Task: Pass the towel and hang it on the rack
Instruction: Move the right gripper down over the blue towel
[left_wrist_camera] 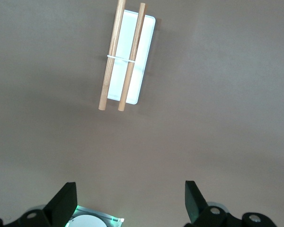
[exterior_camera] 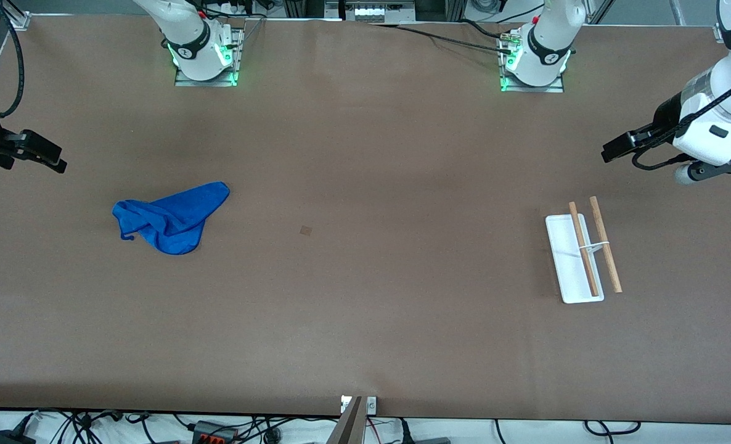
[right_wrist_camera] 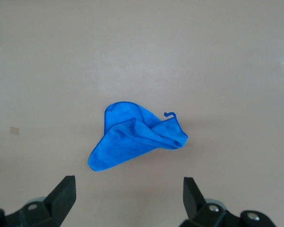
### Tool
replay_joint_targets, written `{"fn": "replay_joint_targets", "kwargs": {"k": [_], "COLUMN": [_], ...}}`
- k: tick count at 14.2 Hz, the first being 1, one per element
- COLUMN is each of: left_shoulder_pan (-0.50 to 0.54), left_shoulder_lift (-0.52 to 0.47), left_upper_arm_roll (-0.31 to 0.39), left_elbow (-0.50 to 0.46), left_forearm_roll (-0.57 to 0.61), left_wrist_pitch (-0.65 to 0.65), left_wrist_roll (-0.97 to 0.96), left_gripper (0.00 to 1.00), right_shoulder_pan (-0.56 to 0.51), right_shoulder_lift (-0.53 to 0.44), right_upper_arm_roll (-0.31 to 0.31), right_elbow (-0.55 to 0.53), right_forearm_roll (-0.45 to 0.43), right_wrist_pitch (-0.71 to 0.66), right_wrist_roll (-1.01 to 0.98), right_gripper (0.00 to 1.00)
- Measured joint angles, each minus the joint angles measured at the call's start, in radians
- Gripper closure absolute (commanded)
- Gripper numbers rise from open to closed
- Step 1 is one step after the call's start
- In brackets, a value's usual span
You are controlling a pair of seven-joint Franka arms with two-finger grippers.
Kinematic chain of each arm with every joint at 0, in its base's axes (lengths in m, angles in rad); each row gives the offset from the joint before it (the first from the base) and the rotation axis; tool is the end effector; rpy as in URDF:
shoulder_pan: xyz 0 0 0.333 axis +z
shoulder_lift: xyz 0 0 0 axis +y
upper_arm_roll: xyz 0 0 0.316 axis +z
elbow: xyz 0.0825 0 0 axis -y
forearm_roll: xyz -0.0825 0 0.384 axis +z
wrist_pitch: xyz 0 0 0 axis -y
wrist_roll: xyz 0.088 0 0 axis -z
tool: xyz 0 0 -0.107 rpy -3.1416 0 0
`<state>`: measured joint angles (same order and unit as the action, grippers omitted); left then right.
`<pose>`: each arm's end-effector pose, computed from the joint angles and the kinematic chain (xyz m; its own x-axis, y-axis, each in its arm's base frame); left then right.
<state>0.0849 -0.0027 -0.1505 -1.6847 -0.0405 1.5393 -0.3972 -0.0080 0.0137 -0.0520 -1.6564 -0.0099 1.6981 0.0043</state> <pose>0.5429 -0.0402 0.5702 0.9343 0.3249 -0.1466 0.3258 -0.9453 -0.0183 0.5670 -0.0348 0.5874 0.9976 -0.0630 0.0281 -0.0633 -0.9979 0.0104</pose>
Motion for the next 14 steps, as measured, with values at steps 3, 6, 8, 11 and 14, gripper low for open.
{"fn": "replay_joint_targets", "kwargs": {"k": [3,6,8,11,14], "left_shoulder_pan": [0.0,0.0,0.0,0.0,0.0], "left_shoulder_lift": [0.0,0.001,0.001,0.001,0.001], "left_upper_arm_roll": [0.002,0.003,0.002,0.002,0.002], "left_elbow": [0.0,0.001,0.003,0.003,0.004], "left_forearm_roll": [-0.001,-0.001,-0.002,-0.002,-0.002], "left_wrist_pitch": [0.002,0.004,0.004,0.004,0.004], "left_wrist_roll": [0.001,0.013,0.014,0.018,0.103], "left_gripper": [0.0,0.0,0.0,0.0,0.0], "right_shoulder_pan": [-0.001,-0.001,-0.001,-0.001,0.002], "right_shoulder_lift": [0.0,0.001,0.007,0.065,0.172], "right_upper_arm_roll": [0.0,0.0,0.0,0.003,0.01], "right_elbow": [-0.003,-0.006,-0.012,-0.031,-0.037], "right_forearm_roll": [0.0,-0.001,-0.001,-0.003,-0.036], "right_wrist_pitch": [0.0,0.0,0.0,0.0,0.014], "right_wrist_roll": [0.0,0.0,0.0,-0.006,-0.014], "right_gripper": [0.0,0.0,0.0,0.0,0.0]}}
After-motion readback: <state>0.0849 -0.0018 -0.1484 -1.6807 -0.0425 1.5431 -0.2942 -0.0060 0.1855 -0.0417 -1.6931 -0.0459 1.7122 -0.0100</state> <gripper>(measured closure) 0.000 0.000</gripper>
